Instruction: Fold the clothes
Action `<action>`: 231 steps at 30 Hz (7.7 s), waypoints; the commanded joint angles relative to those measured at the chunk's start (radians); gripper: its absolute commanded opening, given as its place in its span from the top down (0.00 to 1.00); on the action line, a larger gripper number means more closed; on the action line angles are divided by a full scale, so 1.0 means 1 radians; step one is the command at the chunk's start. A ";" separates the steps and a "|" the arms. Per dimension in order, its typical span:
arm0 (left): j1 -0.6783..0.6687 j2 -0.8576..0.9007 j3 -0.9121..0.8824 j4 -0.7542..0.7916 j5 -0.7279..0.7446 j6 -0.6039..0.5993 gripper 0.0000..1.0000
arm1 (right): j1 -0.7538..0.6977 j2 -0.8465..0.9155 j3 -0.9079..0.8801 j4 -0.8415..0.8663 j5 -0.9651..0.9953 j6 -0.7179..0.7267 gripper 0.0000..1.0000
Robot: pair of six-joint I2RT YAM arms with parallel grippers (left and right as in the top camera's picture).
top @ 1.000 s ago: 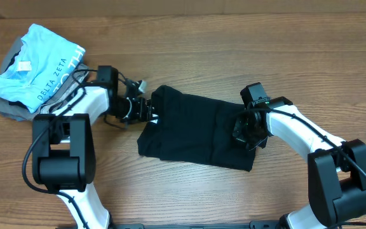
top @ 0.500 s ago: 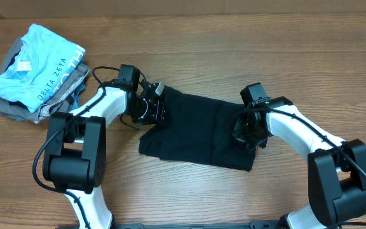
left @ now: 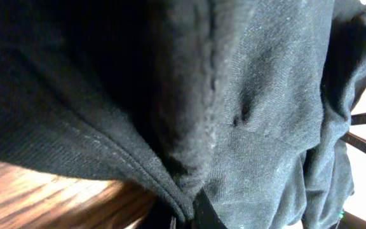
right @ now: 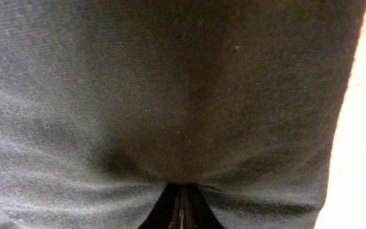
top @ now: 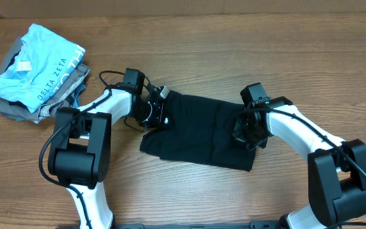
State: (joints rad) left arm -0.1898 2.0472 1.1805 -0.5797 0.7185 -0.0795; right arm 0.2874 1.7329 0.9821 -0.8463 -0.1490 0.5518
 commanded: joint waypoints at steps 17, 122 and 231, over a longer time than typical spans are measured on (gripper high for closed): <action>0.187 -0.185 0.636 -0.743 -0.467 0.158 0.96 | -0.072 -0.134 0.154 -0.211 0.029 -0.003 0.96; 0.270 -0.145 0.299 -0.510 -0.474 0.141 0.26 | 0.549 0.183 0.134 0.556 -0.235 0.172 0.96; 0.302 -0.302 0.299 -0.180 0.162 0.046 0.96 | 0.087 -0.317 0.243 -0.132 -0.109 0.128 0.96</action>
State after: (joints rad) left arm 0.0402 1.8431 1.3441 -0.7727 0.8669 0.0177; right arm 0.3912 1.4776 1.1995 -0.9726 -0.2985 0.7036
